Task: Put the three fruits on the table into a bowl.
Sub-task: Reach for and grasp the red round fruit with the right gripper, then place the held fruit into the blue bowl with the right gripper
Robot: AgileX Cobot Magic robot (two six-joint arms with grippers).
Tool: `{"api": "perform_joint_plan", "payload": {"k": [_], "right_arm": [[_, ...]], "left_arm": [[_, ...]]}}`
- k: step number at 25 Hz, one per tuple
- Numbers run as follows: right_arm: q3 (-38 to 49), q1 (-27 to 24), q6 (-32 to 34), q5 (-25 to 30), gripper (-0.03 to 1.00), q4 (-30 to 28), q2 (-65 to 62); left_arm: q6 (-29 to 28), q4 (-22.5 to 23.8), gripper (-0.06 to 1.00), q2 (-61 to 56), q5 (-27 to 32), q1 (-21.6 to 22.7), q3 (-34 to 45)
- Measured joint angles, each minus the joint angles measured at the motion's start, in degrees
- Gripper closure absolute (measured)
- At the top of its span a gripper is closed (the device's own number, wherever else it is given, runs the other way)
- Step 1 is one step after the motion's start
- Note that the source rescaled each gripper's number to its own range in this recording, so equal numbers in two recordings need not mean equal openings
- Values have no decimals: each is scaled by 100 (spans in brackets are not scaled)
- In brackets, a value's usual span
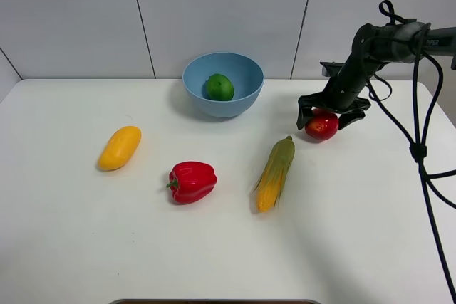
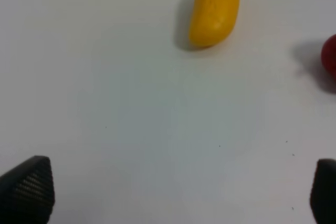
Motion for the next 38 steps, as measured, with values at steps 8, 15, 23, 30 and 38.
{"api": "perform_joint_plan", "payload": {"k": [8, 15, 23, 30, 38], "right_arm": [[0, 0, -33, 6, 7, 16, 0], [0, 0, -33, 42, 24, 25, 0], [0, 0, -33, 42, 58, 60, 0], [0, 0, -33, 42, 60, 64, 0], [0, 0, -33, 42, 60, 64, 0]], "left_arm": [[0, 0, -6, 0, 0, 0, 0], [0, 0, -6, 0, 0, 0, 0], [0, 0, -6, 0, 0, 0, 0], [0, 0, -6, 0, 0, 0, 0], [0, 0, -6, 0, 0, 0, 0]]}}
